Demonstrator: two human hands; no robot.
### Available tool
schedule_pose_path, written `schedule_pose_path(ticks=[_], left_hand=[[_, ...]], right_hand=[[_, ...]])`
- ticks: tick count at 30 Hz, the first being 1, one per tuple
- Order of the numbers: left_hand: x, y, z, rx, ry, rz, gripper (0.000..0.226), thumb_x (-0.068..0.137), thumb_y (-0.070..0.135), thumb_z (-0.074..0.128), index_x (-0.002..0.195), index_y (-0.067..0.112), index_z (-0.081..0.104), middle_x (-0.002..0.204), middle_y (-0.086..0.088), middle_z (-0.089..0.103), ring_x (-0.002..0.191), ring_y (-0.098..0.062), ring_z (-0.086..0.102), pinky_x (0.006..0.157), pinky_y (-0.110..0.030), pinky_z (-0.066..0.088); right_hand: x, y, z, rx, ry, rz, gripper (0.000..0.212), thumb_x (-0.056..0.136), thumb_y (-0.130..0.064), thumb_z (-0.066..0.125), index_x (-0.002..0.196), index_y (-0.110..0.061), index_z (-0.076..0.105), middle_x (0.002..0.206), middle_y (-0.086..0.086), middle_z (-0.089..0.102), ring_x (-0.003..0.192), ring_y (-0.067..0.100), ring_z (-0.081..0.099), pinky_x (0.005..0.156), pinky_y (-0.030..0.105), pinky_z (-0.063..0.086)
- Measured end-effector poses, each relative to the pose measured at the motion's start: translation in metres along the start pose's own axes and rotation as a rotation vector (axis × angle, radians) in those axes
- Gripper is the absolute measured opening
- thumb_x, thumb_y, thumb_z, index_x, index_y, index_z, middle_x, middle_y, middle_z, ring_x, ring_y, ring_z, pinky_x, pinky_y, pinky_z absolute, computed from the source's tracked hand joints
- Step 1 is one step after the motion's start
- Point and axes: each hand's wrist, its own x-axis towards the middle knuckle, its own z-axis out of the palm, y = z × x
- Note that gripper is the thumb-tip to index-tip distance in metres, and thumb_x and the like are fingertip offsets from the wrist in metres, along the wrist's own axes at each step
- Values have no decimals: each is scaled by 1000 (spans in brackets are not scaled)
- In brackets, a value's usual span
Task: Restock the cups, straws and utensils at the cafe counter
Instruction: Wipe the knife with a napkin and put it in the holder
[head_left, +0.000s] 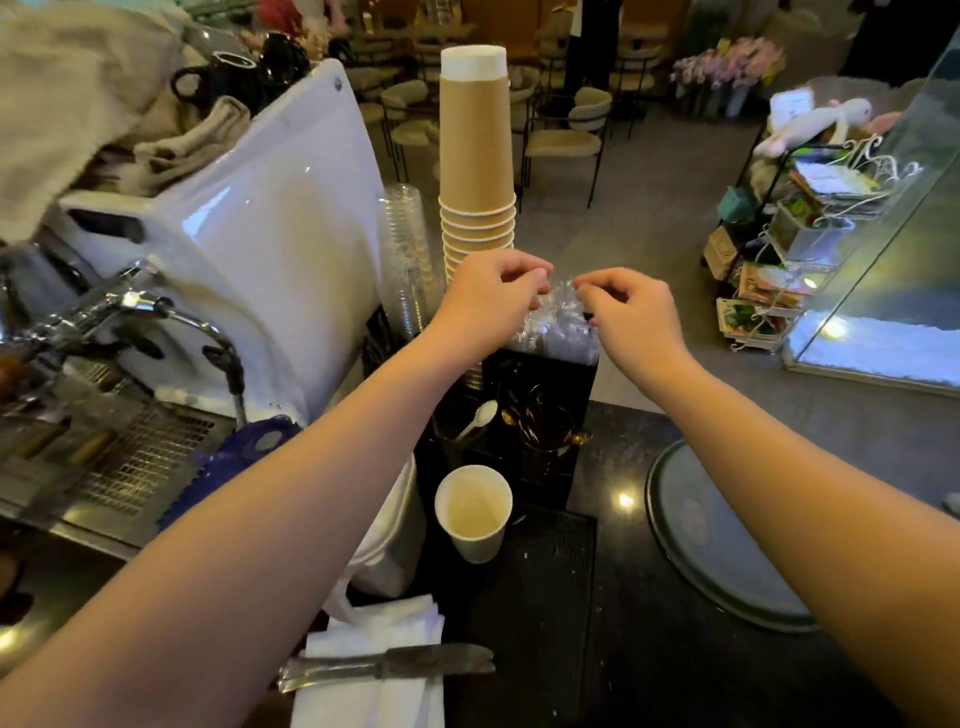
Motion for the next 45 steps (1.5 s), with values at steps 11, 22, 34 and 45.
schedule_pose_path(ticks=[11, 22, 34, 45], left_hand=[[-177, -26, -36, 12, 17, 11, 18, 92, 19, 62, 103, 26, 74, 84, 11, 73, 76, -2, 67, 68, -13, 50], [-328, -131, -29, 533, -45, 9, 22, 91, 12, 63, 111, 13, 72, 106, 2, 68, 100, -10, 60, 87, -23, 50], [-344, -206, -81, 1087, -261, -71, 48, 57, 9, 91, 103, 8, 76, 103, -7, 74, 92, -27, 71, 78, -39, 60], [-325, -236, -95, 1082, -473, -55, 38, 102, 32, 48, 136, 17, 55, 140, -3, 52, 125, -23, 48, 104, -36, 40]], right_hand=[[-160, -8, 38, 119, -540, 20, 30, 94, -8, 61, 89, -37, 69, 79, -8, 71, 71, 1, 66, 67, 20, 55], [-248, 78, 108, -253, -891, 68, 35, 92, -26, 65, 126, -20, 63, 115, -6, 58, 107, 10, 58, 92, 20, 45], [-261, 119, 119, -56, -681, 828, 52, 93, -19, 65, 140, -5, 48, 105, 10, 67, 81, 22, 69, 70, 32, 59], [-265, 115, 119, 399, -548, 1089, 11, 92, -2, 67, 101, 5, 68, 100, 27, 70, 76, 28, 73, 59, 28, 60]])
